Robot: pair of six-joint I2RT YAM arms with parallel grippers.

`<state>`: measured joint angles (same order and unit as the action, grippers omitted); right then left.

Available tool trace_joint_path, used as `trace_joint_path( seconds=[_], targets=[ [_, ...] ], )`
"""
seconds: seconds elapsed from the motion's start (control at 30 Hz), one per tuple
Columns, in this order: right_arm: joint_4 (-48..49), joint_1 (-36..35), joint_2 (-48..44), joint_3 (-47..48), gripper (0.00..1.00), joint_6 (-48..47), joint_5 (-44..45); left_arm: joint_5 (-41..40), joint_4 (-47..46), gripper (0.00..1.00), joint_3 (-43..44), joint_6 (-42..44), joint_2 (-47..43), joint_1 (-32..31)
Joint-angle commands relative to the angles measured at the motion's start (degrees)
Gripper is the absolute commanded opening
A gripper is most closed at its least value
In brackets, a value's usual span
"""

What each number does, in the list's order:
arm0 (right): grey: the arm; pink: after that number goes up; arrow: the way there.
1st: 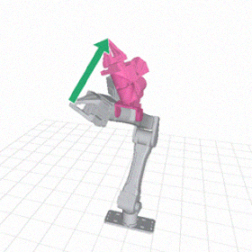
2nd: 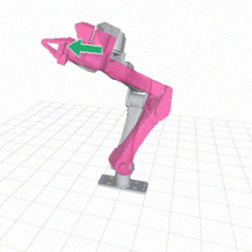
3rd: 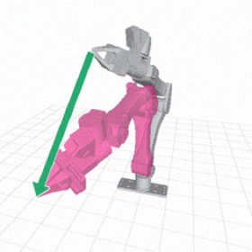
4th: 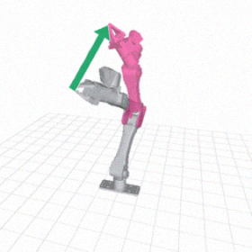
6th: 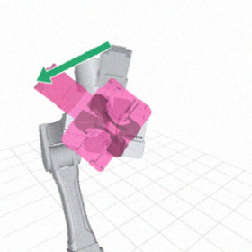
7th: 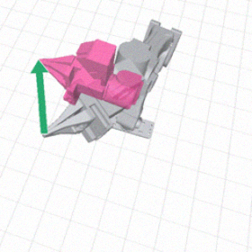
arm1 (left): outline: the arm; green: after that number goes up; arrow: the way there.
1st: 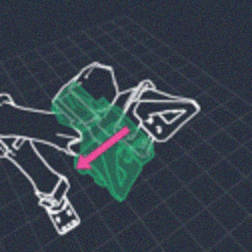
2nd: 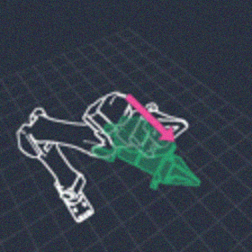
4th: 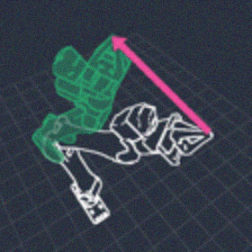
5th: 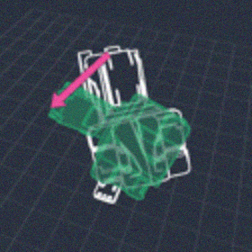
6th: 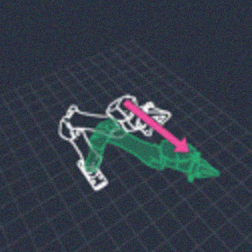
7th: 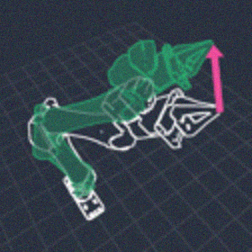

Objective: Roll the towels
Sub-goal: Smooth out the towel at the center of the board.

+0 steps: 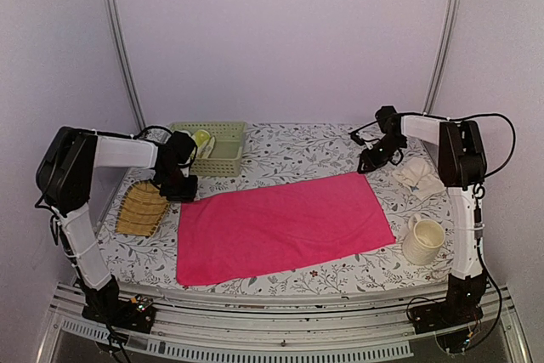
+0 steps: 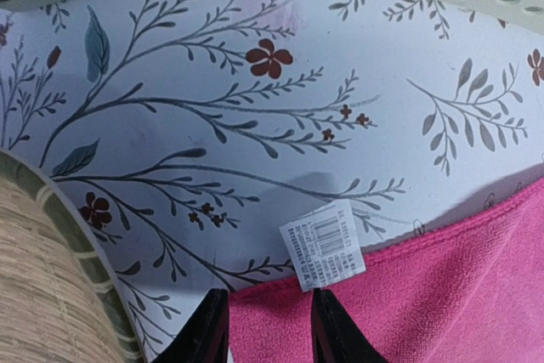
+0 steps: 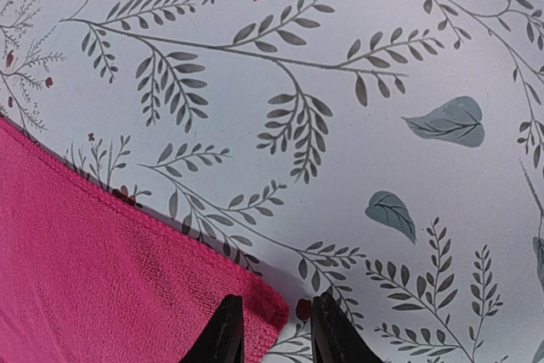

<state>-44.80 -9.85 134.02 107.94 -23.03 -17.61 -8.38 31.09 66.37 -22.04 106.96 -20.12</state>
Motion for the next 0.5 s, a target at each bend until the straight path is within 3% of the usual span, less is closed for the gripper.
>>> trace_joint_path(
  seconds=[0.0, 0.23, 0.37, 0.47],
  targets=[
    [-0.89, -0.79, 3.39, 0.64, 0.29, 0.06, 0.65, 0.21, -1.03, 0.36, -0.68, 0.76, -1.13, 0.69],
    [-1.74, -2.23, 4.61, 0.23, 0.20, -0.46, 7.70, -0.09, -0.95, 0.36, 0.40, 1.28, -1.44, 0.69],
    [-2.25, -2.19, 4.57, -0.04, 0.05, -0.44, 8.47, -0.52, -0.94, 0.36, 0.43, 1.51, -1.40, 0.63],
    [-1.79, -2.13, 3.85, -0.27, 0.02, -0.44, 8.32, -0.61, -1.02, 0.36, 0.43, 1.48, -1.30, 0.69]
  ],
)
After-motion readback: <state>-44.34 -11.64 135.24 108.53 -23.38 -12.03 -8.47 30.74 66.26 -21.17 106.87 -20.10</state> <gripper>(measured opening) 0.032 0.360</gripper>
